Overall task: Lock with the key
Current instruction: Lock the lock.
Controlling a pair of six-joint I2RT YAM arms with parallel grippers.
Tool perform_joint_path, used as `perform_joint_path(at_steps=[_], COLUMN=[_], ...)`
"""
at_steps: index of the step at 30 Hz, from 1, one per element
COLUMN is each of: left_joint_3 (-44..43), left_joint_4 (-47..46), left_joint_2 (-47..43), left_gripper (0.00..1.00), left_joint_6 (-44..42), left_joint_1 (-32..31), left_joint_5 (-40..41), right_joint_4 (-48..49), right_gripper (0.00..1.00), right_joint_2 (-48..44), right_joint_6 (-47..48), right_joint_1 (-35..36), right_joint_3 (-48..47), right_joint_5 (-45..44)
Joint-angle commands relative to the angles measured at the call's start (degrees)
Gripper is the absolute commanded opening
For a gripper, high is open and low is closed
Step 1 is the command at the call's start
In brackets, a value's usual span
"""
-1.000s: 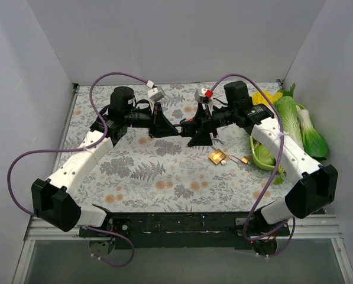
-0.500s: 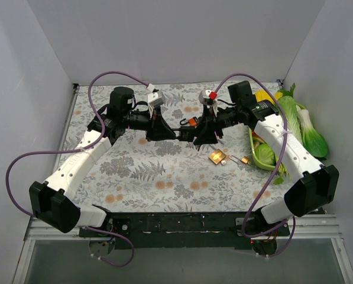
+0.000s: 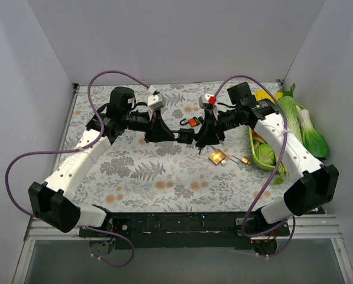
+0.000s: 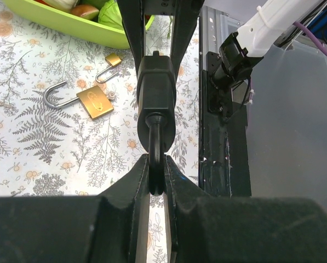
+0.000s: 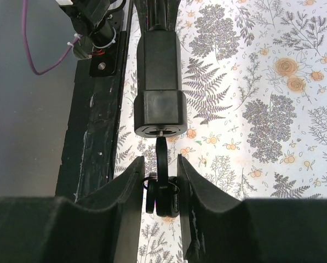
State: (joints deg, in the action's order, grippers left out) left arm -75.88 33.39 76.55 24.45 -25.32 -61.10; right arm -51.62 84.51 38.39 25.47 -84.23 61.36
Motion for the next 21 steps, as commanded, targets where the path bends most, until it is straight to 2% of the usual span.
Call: perform_joint_path(at_steps=[1, 4, 6, 9, 10, 14, 18, 21], left_joint_3=[-2.7, -2.2, -1.7, -1.3, -1.2, -0.2, 2.7, 3.1], left_joint_4=[1.1, 2.0, 1.8, 0.2, 0.0, -1.0, -3.3, -2.4], left_joint_2=[-1.4, -1.6, -1.6, -1.9, -1.9, -2.6, -3.7, -4.0], left_gripper=[0.0, 0.0, 0.0, 0.0, 0.0, 0.0, 0.0, 0.0], left_joint_6=[-4.1, -5.1, -5.2, -4.1, -3.9, -1.4, 1.0, -0.4], left_joint_1=[0.0, 0.1, 0.1, 0.1, 0.1, 0.3, 4.6, 8.2], left_joint_5=[-2.5, -2.3, -1.9, -1.5, -1.3, 0.3, 0.2, -0.2], right_joint_4=[-1.3, -1.2, -0.9, -0.5, -0.6, -0.6, -0.5, -1.3], right_gripper=[0.33, 0.36, 0.34, 0.17, 0.02, 0.01, 0.01, 0.01], right_joint_2=[0.3, 0.8, 1.3, 1.7, 1.9, 2.3, 2.8, 3.7], right_joint_6=[0.9, 0.0, -0.3, -0.4, -0.4, -0.6, -1.2, -1.7], right_joint_1=[-0.5, -1.0, -1.0, -1.0, -1.1, -1.0, -2.1, -4.4], right_joint_3=[-3.3, -4.1, -4.5, -4.5, -4.4, -4.7, -4.5, -4.3], right_joint_5=[0.2, 0.3, 0.8, 1.4, 1.5, 1.5, 1.3, 2.4])
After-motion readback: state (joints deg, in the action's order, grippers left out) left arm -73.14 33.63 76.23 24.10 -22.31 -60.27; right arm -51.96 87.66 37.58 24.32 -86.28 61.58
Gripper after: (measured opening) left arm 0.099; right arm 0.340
